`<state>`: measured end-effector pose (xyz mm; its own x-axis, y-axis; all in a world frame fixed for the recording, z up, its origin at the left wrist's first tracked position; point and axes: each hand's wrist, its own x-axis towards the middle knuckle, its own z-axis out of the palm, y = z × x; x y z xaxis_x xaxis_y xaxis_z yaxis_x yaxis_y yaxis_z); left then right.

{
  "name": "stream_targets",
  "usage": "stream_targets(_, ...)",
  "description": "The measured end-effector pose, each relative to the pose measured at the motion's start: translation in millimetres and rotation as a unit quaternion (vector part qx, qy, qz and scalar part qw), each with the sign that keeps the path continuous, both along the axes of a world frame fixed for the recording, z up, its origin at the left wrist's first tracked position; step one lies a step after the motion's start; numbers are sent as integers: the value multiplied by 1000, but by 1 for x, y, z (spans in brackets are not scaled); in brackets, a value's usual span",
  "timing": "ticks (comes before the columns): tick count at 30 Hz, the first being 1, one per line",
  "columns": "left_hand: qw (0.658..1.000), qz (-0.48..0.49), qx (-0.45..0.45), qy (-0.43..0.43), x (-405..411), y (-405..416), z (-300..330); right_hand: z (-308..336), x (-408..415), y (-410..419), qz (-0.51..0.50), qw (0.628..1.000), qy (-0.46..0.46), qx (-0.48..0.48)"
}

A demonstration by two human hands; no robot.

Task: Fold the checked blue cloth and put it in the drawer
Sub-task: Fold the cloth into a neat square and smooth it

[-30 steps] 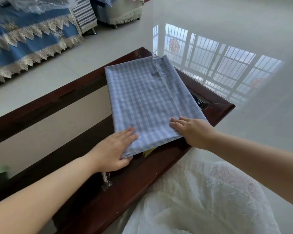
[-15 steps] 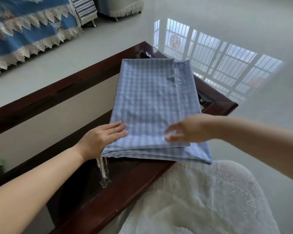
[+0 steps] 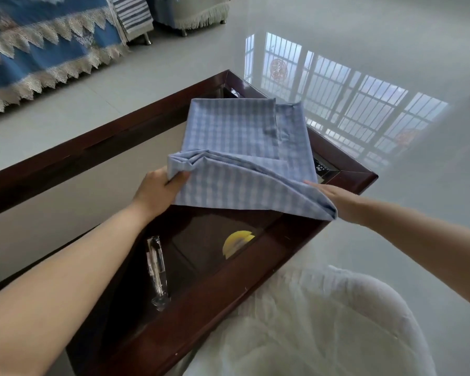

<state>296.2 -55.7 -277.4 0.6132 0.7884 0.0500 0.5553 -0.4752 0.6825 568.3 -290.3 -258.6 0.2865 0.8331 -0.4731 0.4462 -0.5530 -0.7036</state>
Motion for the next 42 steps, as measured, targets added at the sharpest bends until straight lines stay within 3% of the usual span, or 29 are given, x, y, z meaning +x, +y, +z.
stream_targets(2, 994, 37, -95, 29, 15, 9, 0, 9, 8, 10, -33, 997, 65, -28)
stream_targets(5, 978, 53, -195, 60, 32, 23, 3, 19, 20, 20, -6, 986, 167, 24)
stream_targets(7, 958, 70, -268, 69, 38, 30, 4, 22, 27, 24, -26, 997, 76, 23)
stream_targets(9, 948, 78, -297, 90, 42, 35, 5, 21, 35, 22, 7, 998, 58, -7)
stream_targets(10, 944, 85, -302, 99, 44, 37, 5, 22, 38, 19, 24, 992, 125, -19)
stream_targets(12, 950, 108, -270, 111, 46, 39, -1, 15, 36, 19, -58, 960, 275, -10)
stream_targets(13, 956, 117, -238, 123, 46, 40, -4, 7, 34, 22, -117, 958, 262, 5)
stream_targets(15, 963, 137, -183, 142, 45, 39, -8, -12, 29, 34, -217, 973, 81, 25)
stream_targets(17, 959, 160, -185, 141, 45, 41, -11, -22, 21, 41, -232, 970, -68, 0)
stream_targets(18, 957, 167, -176, 156, 46, 42, -11, -23, 18, 42, -231, 968, -99, -10)
stream_targets(21, 945, 171, -22, 278, 49, 40, -4, -20, 12, 39, -245, 961, -124, 6)
stream_targets(23, 955, 156, 31, 252, 52, 39, -5, -23, 5, 35, -252, 954, -160, 22)
stream_targets(26, 971, 156, 14, 178, 58, 42, -10, -27, -5, 32, -261, 944, -201, 28)
stream_targets(30, 969, 185, 12, 165, 66, 47, -7, -22, -11, 29, -292, 936, -184, 66)
stream_targets(32, 966, 179, 24, 186, 68, 55, -7, -15, -15, 32, -221, 923, -313, 25)
stream_targets(34, 959, 165, 26, 229, 69, 61, -5, -8, -20, 45, -67, 877, -475, 3)
stream_targets(35, 955, 158, 22, 251, 70, 62, -3, -5, -25, 54, 4, 874, -486, 15)
stream_targets(38, 946, 150, -4, 288, 72, 65, 4, -6, -48, 78, 167, 905, -391, 21)
stream_targets(40, 943, 156, -1, 294, 73, 64, 9, -16, -56, 85, 210, 899, -384, -16)
stream_targets(42, 939, 163, 67, 295, 75, 56, 11, -17, -55, 88, 209, 893, -395, -43)
